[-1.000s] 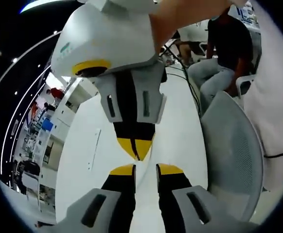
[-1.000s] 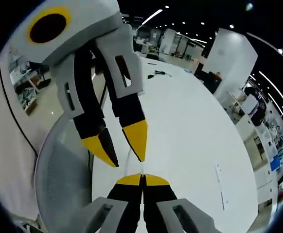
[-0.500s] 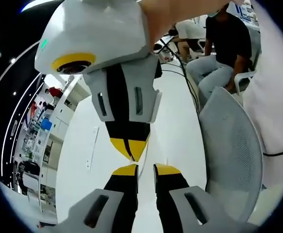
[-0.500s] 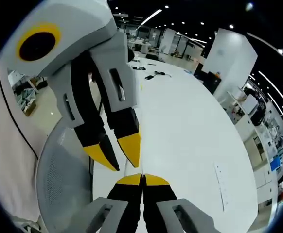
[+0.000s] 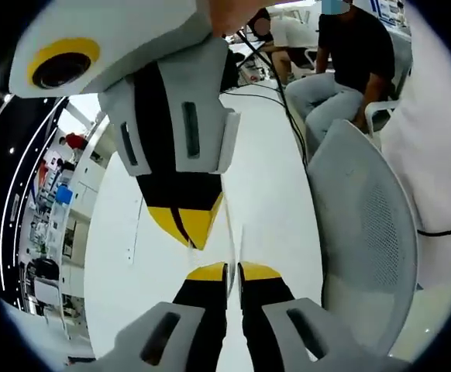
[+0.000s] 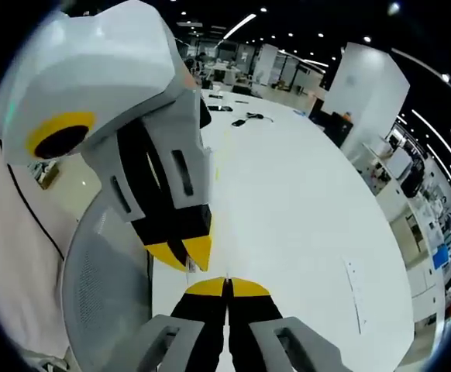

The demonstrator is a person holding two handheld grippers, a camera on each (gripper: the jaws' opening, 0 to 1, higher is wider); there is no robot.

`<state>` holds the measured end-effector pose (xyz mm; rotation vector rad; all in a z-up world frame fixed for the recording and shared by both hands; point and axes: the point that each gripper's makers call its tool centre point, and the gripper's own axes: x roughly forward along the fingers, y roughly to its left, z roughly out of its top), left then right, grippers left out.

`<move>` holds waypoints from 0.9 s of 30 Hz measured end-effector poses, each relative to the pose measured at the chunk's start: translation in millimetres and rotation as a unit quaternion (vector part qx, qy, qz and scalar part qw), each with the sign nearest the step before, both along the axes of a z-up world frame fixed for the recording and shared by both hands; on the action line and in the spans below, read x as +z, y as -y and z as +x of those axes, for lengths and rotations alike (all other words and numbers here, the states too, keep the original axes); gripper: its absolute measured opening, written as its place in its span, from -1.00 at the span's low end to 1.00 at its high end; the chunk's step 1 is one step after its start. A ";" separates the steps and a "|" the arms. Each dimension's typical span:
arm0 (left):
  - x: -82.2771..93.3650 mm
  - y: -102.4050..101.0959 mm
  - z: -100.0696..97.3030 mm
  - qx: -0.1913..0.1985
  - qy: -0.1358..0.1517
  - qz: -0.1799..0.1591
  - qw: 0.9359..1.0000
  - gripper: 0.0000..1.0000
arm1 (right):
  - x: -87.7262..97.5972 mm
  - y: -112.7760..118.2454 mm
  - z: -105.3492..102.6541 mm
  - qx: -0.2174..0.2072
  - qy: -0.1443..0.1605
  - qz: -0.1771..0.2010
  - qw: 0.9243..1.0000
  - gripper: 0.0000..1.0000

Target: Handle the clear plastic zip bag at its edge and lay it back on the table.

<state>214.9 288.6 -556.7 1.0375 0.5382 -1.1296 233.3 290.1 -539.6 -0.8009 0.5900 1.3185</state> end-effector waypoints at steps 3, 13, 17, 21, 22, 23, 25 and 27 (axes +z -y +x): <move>-0.5 4.6 -0.2 -0.001 0.005 -0.004 1.000 -1.00 | -0.1 3.6 1.7 -0.002 0.001 -0.001 1.000 -1.00; -7.8 19.9 -14.5 -0.011 -0.031 -0.019 0.999 -1.00 | -0.4 15.7 7.5 -0.018 0.011 0.000 1.000 -1.00; -12.7 23.5 -23.0 -0.016 -0.049 -0.025 0.998 -1.00 | -1.0 19.3 10.5 -0.026 0.012 0.002 1.000 -1.00; -16.7 25.4 -31.2 -0.023 -0.061 -0.025 0.998 -1.00 | -0.6 20.2 12.9 -0.033 0.016 0.003 0.999 -1.00; -17.1 25.8 -32.9 -0.024 -0.063 -0.026 0.997 -1.00 | -0.3 20.1 13.5 -0.035 0.016 0.004 0.999 -1.00; -18.0 26.0 -35.2 -0.025 -0.067 -0.026 0.997 -1.00 | 0.1 19.9 15.4 -0.038 0.017 0.006 0.999 -1.00; -19.3 25.7 -39.1 -0.026 -0.070 -0.026 0.997 -1.00 | 0.1 18.6 18.4 -0.039 0.019 0.007 0.999 -1.00; -19.8 25.2 -41.7 -0.027 -0.072 -0.028 0.997 -1.00 | 0.2 17.8 19.7 -0.041 0.020 0.008 0.999 -1.00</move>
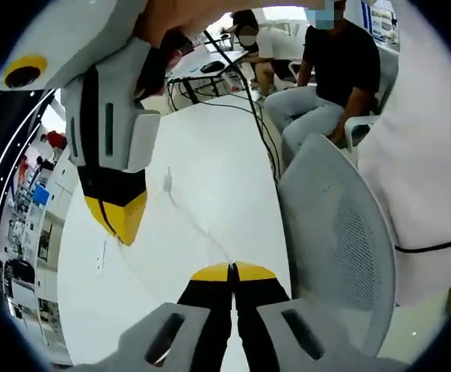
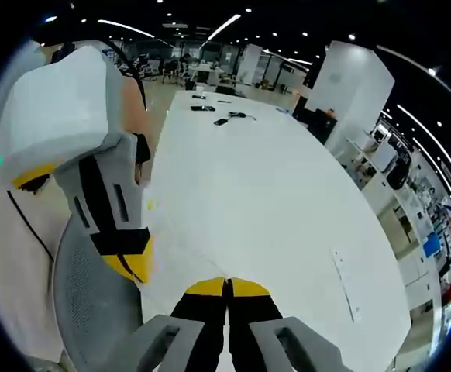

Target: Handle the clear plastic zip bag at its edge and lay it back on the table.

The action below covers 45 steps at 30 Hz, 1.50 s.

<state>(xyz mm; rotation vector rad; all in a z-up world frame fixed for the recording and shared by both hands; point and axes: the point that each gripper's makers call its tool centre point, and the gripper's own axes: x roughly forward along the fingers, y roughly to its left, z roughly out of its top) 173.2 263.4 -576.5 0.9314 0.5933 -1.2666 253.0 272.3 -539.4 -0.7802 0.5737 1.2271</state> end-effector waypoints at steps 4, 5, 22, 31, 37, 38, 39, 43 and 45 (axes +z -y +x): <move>-2.1 -2.5 -5.2 0.001 -0.003 0.000 1.000 -1.00 | 0.3 -2.2 1.2 -0.002 0.003 0.002 1.000 -1.00; -2.9 -3.6 -6.2 0.002 -0.003 -0.001 1.000 -1.00 | 0.0 -3.2 1.3 -0.001 0.004 0.002 1.000 -1.00; -3.4 -11.5 1.7 0.006 0.014 0.007 1.000 -1.00 | 0.7 -4.9 9.7 -0.005 0.013 0.003 1.000 -1.00; 8.2 -8.0 15.4 0.017 0.029 0.001 0.999 -1.00 | 0.0 3.6 5.4 -0.006 0.009 0.001 1.000 -1.00; 5.7 -0.4 10.9 0.007 0.023 0.001 1.000 -1.00 | 0.9 15.0 13.3 -0.018 0.009 0.002 1.000 -1.00; 4.7 1.3 9.3 0.004 0.021 0.000 1.000 -1.00 | 1.5 17.5 15.2 -0.022 0.009 0.003 1.000 -1.00; 3.9 2.3 8.8 0.003 0.020 0.000 1.000 -1.00 | 1.9 18.9 16.4 -0.024 0.010 0.004 1.000 -1.00; 2.4 6.1 6.4 -0.002 0.019 -0.004 1.000 -1.00 | 0.6 24.0 21.2 -0.032 0.010 0.005 0.999 -1.00; 2.5 7.0 5.5 -0.001 0.017 -0.008 1.000 -1.00 | 1.8 24.9 23.5 -0.037 0.009 0.008 0.999 -1.00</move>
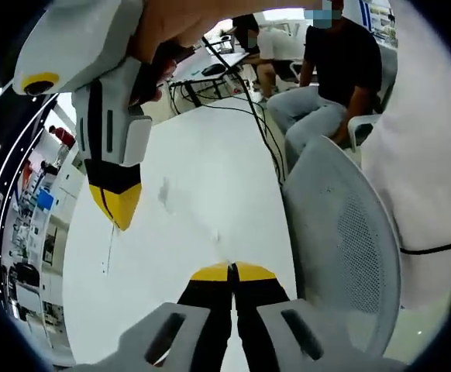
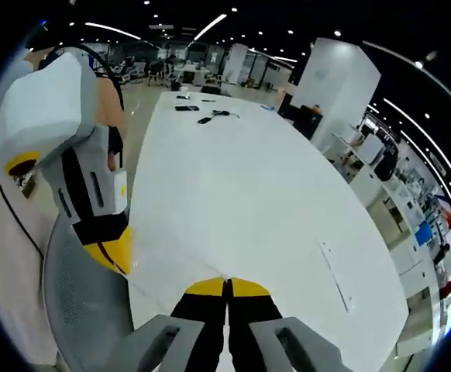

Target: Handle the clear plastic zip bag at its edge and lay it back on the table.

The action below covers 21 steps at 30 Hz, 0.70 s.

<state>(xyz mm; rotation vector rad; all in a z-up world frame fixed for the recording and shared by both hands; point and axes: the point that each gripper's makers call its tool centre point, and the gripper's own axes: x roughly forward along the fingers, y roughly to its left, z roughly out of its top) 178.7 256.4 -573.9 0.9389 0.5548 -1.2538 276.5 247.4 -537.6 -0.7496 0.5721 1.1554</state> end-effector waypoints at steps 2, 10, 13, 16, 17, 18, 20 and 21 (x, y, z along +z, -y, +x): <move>-1.3 0.2 -2.2 -0.002 -0.001 -0.001 1.000 -1.00 | -0.3 -1.1 0.5 0.002 0.000 0.000 1.000 -1.00; -6.6 1.5 -11.5 -0.017 -0.013 -0.003 1.000 -1.00 | -3.1 -15.0 -2.2 0.011 0.003 -0.002 1.000 -1.00; -7.8 -3.8 -6.9 -0.012 -0.006 -0.001 1.000 -1.00 | -2.9 -17.5 -3.2 0.015 0.009 -0.007 1.000 -1.00; -6.4 -11.0 -0.8 0.003 0.002 -0.003 1.000 -1.00 | -1.9 -20.6 -2.5 0.025 0.013 -0.013 1.000 -1.00; -5.9 -13.0 0.7 0.007 0.003 -0.004 1.000 -1.00 | -1.0 -22.0 -5.2 0.029 0.014 -0.016 0.999 -1.00; -4.9 -15.4 2.9 0.013 0.004 -0.007 1.000 -1.00 | -0.5 -23.1 -5.8 0.032 0.015 -0.016 0.999 -1.00; -2.9 -18.0 5.8 0.020 0.006 -0.011 1.000 -1.00 | 0.8 -26.4 -5.5 0.036 0.016 -0.016 0.999 -1.00; -1.3 -19.5 7.4 0.024 0.007 -0.013 1.000 -1.00 | 2.1 -26.9 -5.0 0.038 0.018 -0.016 0.999 -1.00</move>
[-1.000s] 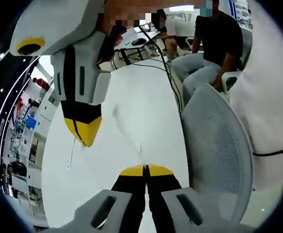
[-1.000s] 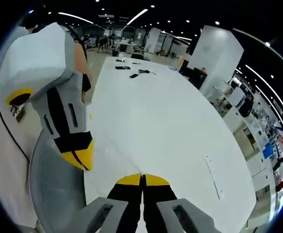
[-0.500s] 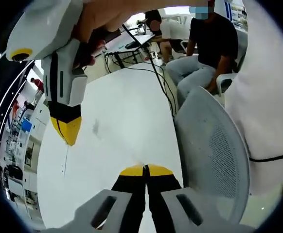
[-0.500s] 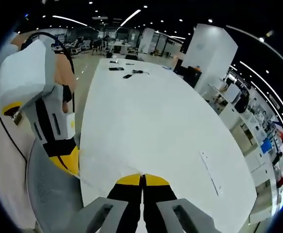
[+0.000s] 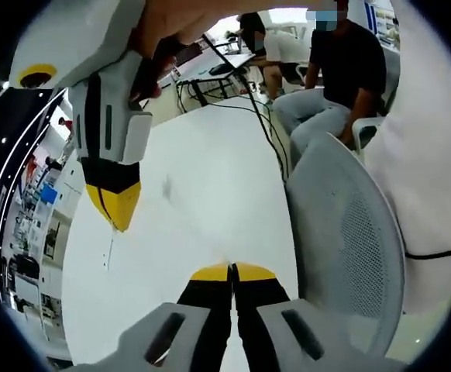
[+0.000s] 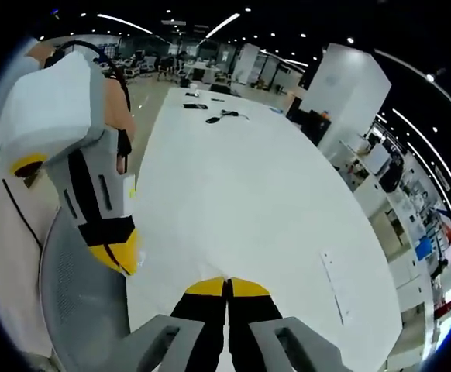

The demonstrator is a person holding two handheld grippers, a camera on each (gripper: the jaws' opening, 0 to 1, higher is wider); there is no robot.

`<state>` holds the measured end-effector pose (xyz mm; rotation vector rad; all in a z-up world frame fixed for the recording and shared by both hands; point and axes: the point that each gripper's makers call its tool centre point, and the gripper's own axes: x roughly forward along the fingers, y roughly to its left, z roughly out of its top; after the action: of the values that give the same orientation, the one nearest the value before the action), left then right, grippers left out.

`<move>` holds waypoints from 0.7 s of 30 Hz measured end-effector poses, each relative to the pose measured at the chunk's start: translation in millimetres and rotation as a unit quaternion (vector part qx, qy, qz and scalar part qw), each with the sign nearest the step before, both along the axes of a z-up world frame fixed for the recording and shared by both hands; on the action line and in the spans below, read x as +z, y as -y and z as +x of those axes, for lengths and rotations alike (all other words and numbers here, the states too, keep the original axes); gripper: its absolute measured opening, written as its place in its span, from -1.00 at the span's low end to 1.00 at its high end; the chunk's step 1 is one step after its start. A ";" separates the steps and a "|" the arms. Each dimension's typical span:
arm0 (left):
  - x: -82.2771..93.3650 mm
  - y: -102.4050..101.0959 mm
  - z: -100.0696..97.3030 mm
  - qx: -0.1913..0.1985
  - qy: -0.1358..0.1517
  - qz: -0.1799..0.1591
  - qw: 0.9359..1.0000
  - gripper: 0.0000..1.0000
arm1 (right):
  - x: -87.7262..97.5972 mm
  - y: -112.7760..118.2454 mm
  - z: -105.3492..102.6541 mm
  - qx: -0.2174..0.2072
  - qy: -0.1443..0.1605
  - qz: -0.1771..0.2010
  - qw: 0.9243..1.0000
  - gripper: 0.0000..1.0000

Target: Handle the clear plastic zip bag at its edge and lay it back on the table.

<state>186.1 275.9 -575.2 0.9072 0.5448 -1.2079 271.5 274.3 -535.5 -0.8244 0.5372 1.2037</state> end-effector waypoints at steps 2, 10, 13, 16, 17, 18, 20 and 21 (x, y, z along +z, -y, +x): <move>2.8 -2.2 3.6 0.008 0.005 -0.003 1.000 -1.00 | 2.2 -2.1 -2.7 0.003 0.001 -0.001 1.000 -1.00; 14.1 -8.1 16.7 0.028 0.022 -0.018 0.999 -0.99 | 4.7 -7.6 0.5 0.014 0.012 -0.006 1.000 -1.00; 18.5 -9.5 20.8 0.036 0.029 -0.026 0.999 -0.93 | 4.8 -6.8 0.6 0.015 0.015 -0.008 1.000 -1.00; 21.5 -10.9 23.2 0.041 0.034 -0.031 0.998 -0.87 | 5.3 -6.1 1.3 0.016 0.017 -0.010 1.000 -1.00; 23.2 -11.7 24.6 0.044 0.038 -0.033 0.998 -0.85 | 5.8 -5.6 2.1 0.016 0.018 -0.010 1.000 -1.00; 24.8 -12.1 25.7 0.046 0.040 -0.036 0.997 -0.84 | 6.1 -5.3 2.5 0.016 0.020 -0.011 1.000 -1.00; 29.4 -12.7 28.1 0.051 0.046 -0.043 0.997 -0.84 | 7.1 -3.3 4.1 0.015 0.022 -0.013 1.000 -1.00; 31.2 -12.6 28.6 0.053 0.047 -0.046 0.996 -0.84 | 7.2 -2.6 4.8 0.015 0.022 -0.013 1.000 -1.00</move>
<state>214.7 288.5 -544.0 0.8423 0.4513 -1.0806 276.2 276.9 -528.2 -0.8825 0.5075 1.2042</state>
